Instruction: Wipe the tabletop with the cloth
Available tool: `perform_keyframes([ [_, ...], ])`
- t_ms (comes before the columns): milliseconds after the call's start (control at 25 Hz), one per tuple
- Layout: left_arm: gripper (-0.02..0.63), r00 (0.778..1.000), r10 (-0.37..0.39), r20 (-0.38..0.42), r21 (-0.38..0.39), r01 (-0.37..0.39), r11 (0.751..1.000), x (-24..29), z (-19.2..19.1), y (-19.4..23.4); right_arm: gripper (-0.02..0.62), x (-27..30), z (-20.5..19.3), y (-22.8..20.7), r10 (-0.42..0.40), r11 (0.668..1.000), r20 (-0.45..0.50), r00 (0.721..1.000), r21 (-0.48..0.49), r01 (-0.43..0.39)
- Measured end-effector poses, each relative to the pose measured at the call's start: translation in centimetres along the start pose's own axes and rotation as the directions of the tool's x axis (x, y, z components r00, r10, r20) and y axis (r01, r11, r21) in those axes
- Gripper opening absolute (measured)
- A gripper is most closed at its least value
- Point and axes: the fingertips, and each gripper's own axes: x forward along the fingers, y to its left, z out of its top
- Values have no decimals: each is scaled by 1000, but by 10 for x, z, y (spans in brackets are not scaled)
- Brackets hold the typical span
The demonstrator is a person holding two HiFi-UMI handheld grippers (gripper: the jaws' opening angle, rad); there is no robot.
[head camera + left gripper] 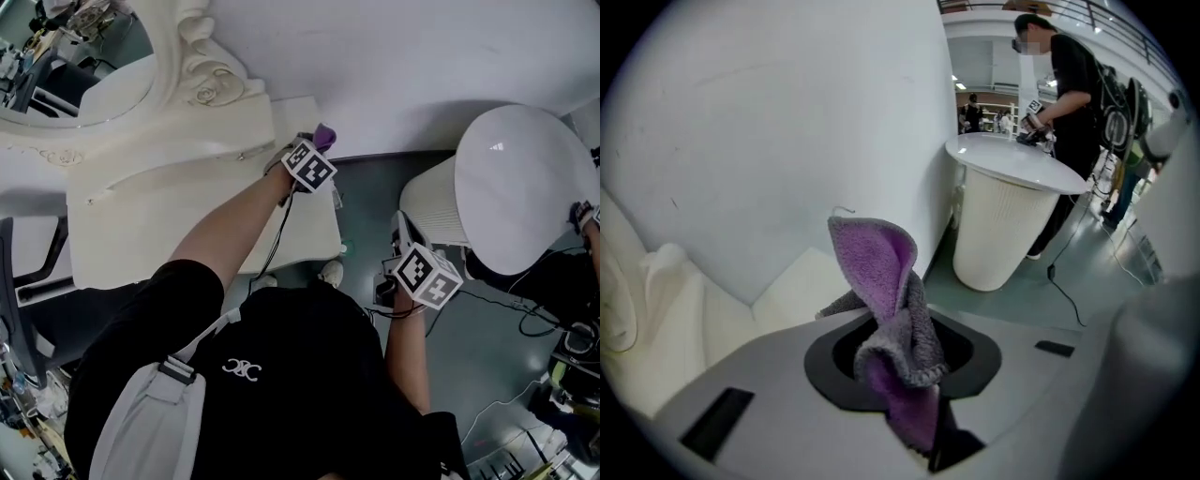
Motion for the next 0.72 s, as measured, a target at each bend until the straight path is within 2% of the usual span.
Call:
perform_keyframes([
  [280,94,988,147,-43,-69,-150,986,27,25,56,12,-2,-4,-38,-23,1000,-62,998,18,24],
  [440,95,987,145,-66,-109,-152,982,36,35,72,12,5,-7,-50,-13,1000,-99,995,22,15],
  [520,95,982,177,-68,-152,-186,971,39,37,83,12,9,-9,-53,-10,1000,-120,993,7,11],
  [640,95,971,206,-117,-191,-226,955,44,39,93,12,12,-8,-52,5,1000,-139,990,-19,-7],
  [720,95,961,238,-144,-239,-267,934,45,38,106,12,13,-8,-52,13,999,-151,988,-32,-18],
])
